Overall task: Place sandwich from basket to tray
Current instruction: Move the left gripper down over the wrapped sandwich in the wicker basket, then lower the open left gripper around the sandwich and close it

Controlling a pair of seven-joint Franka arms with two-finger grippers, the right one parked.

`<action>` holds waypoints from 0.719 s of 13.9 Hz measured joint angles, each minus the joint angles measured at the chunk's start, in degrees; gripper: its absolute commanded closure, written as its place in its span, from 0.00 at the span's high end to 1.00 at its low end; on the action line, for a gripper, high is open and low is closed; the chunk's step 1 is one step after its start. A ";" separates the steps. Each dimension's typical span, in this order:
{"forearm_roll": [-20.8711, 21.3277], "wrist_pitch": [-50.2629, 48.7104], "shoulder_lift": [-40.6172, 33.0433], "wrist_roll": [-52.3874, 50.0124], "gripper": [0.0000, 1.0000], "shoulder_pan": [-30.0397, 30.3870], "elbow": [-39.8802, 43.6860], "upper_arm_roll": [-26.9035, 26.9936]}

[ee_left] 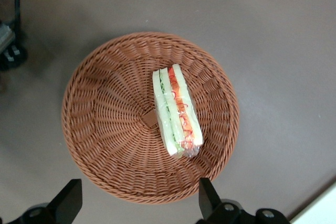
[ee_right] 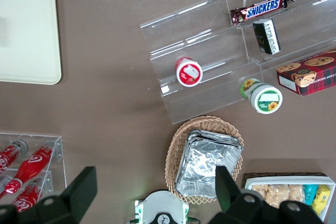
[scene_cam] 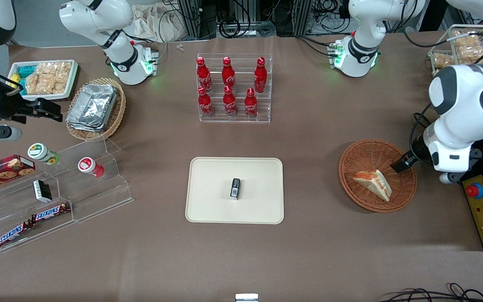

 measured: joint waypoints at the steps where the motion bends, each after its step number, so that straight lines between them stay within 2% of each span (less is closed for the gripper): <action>1: 0.00 0.29 1.43 -2.43 0.99 -0.03 0.48 -0.02; 10: 0.00 1.60 13.61 -16.73 0.99 -1.57 6.38 -0.68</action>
